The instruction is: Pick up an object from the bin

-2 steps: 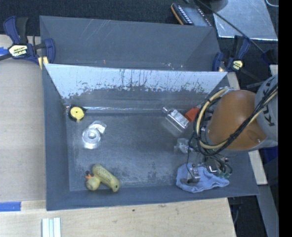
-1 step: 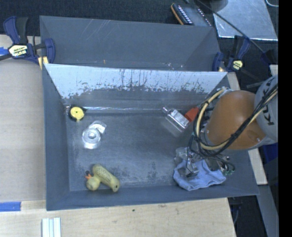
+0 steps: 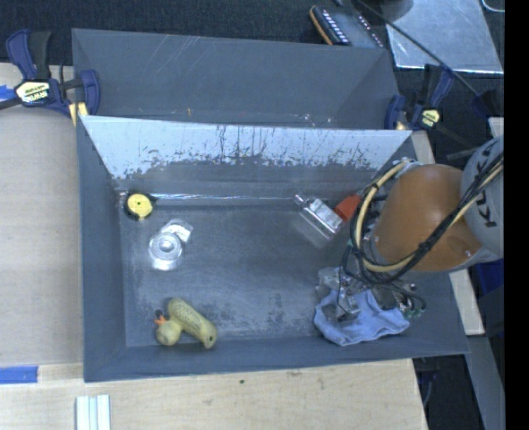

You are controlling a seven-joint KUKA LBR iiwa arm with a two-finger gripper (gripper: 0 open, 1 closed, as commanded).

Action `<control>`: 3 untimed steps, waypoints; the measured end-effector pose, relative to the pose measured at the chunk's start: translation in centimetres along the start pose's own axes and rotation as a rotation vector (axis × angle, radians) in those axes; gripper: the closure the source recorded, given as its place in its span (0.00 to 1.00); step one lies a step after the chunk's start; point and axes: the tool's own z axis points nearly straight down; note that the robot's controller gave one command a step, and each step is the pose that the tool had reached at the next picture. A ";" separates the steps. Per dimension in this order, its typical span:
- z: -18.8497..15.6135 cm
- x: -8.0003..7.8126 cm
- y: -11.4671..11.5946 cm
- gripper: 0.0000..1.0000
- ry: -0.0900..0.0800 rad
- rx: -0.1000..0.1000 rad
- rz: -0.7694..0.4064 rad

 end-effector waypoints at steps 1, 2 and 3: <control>-0.6 0.1 0.1 1.00 0.005 -0.003 0.000; -7.5 -0.2 0.0 1.00 -0.006 0.002 -0.025; -15.0 -0.3 0.2 1.00 -0.003 0.000 -0.048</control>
Offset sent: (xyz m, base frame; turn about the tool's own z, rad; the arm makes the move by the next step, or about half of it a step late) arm -0.0040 0.0087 -0.0007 -0.1979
